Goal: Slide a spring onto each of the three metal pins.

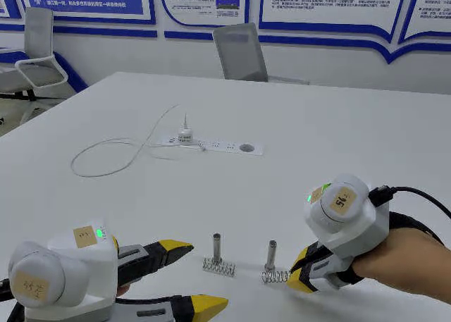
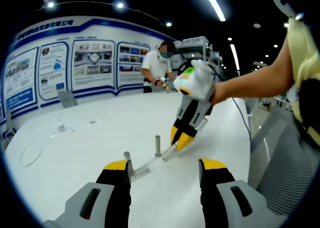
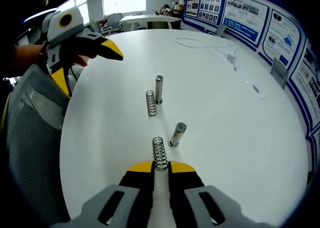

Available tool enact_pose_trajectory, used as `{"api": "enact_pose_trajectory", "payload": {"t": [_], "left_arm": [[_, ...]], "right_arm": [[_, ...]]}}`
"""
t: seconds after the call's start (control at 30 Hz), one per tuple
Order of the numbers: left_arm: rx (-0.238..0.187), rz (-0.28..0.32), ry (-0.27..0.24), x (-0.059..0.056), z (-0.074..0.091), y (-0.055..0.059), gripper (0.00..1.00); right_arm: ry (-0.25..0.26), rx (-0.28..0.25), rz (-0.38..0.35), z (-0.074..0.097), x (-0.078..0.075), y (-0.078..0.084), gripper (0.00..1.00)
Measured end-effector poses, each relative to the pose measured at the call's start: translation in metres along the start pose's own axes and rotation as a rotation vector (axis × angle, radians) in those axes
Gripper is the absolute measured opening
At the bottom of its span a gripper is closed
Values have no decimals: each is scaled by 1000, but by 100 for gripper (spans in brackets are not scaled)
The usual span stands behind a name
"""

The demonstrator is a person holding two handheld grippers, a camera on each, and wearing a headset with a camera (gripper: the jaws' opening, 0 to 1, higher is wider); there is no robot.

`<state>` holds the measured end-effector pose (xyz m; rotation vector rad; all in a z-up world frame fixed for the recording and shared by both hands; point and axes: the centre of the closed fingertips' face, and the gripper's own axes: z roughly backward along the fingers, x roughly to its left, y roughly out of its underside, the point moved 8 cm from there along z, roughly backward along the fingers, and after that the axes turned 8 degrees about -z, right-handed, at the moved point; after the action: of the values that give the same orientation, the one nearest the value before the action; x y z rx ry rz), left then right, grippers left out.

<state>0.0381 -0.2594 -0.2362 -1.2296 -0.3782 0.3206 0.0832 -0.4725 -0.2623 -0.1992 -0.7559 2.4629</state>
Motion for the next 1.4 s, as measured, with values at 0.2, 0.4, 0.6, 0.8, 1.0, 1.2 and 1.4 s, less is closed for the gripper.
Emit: {"api": "enact_pose_trajectory", "payload": {"t": [0.2,0.4,0.6,0.8,1.0,1.2,1.4], "left_arm": [[-3,0,-1,-1,1,0,56],[-6,1,-4,-1,1,0,56],[-9,2,-5,0,1,-1,56],[-9,2,-5,-1,1,0,56],[-11,4,-6,-1,1,-1,56],[-9,4,-5,-1,1,0,56],[-7,1,0,-1,-1,0,55]], "right_arm": [[7,-4,16,5,2,-5,12],[12,-8,26,8,2,-9,12],[14,-7,31,10,2,-11,12],[13,-6,37,12,2,-13,12],[10,-5,44,12,3,-15,12],[6,-4,45,13,5,-17,12],[0,-7,48,16,9,-21,12]]}}
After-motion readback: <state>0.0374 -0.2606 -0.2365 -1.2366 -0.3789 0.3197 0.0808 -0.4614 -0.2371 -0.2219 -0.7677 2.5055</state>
